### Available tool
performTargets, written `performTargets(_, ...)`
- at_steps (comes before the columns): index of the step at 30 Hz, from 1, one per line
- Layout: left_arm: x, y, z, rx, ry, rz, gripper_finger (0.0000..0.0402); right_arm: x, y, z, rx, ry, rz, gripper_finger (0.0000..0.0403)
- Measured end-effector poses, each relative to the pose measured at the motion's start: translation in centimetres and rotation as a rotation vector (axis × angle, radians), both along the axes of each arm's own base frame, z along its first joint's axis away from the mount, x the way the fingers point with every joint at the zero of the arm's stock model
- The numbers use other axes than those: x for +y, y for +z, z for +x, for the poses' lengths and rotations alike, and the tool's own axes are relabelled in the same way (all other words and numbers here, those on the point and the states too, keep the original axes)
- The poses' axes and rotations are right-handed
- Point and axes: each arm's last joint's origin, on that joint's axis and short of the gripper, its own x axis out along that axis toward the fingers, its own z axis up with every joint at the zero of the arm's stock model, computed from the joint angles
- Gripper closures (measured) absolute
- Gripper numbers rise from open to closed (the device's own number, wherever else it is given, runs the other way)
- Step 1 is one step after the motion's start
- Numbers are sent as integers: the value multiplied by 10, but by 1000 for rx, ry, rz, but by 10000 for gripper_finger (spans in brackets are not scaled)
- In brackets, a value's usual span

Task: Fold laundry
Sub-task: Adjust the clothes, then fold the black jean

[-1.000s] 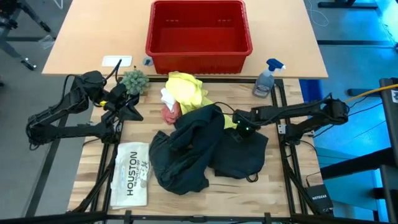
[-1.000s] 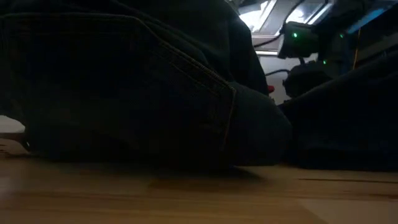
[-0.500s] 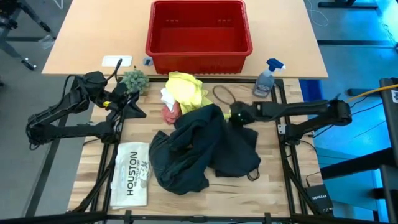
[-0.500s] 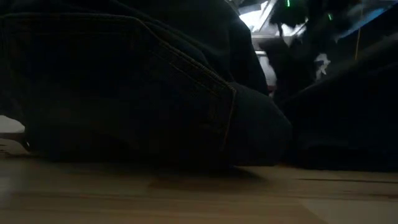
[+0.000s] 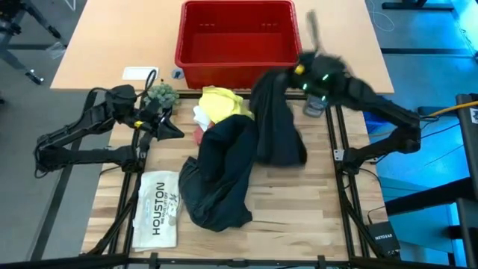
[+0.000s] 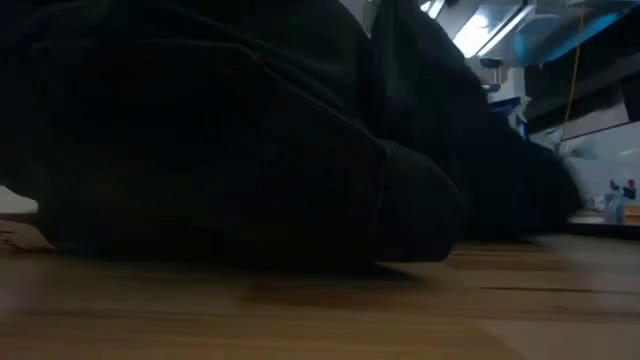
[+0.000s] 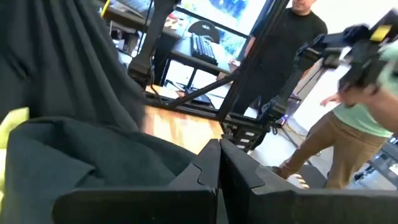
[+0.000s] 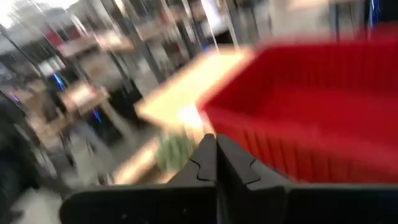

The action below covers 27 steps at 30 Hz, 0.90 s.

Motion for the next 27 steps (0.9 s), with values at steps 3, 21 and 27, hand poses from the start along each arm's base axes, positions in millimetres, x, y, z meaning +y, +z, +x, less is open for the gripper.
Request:
performTargets(3, 3, -3, 6, 18, -3, 8, 402, -10, 35, 1, -108, 19, -117, 403)
performTargets(21, 9, -13, 21, 76, -12, 24, 402, -100, -88, 130, 264, 302, 200, 356)
performTargets(27, 8, -19, 19, 132, -18, 23, 401, -115, -120, 155, 194, 417, 332, 237)
